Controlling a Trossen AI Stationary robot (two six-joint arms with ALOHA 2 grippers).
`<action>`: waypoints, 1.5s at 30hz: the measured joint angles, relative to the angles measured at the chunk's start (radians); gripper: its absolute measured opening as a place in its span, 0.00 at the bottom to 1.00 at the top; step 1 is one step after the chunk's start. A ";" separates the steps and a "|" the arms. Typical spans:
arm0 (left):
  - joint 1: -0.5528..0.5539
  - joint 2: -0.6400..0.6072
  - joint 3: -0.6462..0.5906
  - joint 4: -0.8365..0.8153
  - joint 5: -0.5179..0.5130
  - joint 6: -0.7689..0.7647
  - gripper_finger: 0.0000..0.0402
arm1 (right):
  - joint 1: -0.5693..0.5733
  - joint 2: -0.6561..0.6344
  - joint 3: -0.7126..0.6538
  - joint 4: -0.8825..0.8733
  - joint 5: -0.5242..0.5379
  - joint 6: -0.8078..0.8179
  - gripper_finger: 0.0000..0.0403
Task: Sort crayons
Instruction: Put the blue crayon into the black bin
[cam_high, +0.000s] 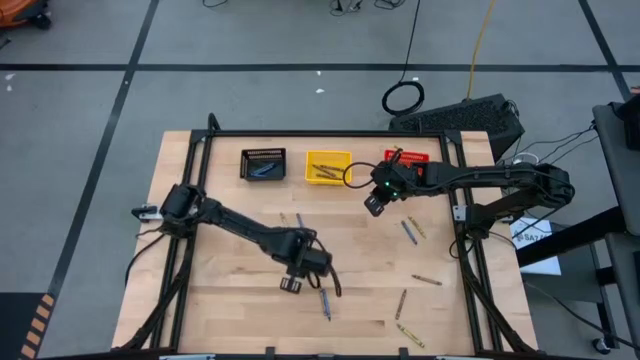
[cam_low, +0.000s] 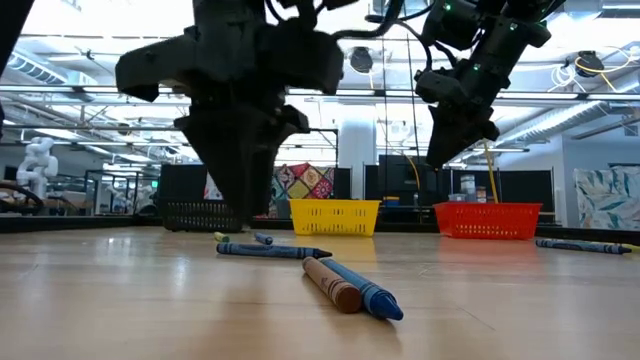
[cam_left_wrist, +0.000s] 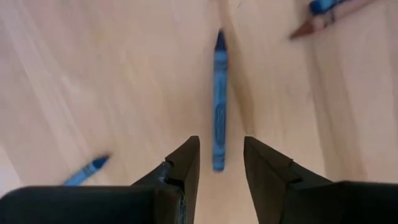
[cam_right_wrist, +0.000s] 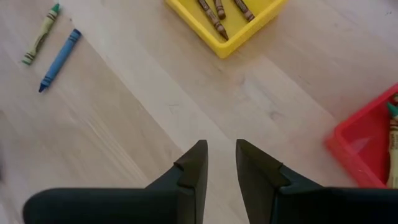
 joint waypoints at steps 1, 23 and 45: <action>-0.010 0.000 0.000 0.013 -0.003 0.000 0.29 | 0.000 0.000 0.000 0.000 0.000 0.006 0.18; 0.023 0.067 0.000 0.104 0.023 -0.012 0.29 | 0.000 0.000 0.000 0.000 -0.003 0.017 0.18; 0.038 0.122 0.002 0.117 0.132 0.008 0.01 | 0.000 0.000 0.000 0.000 -0.003 0.017 0.18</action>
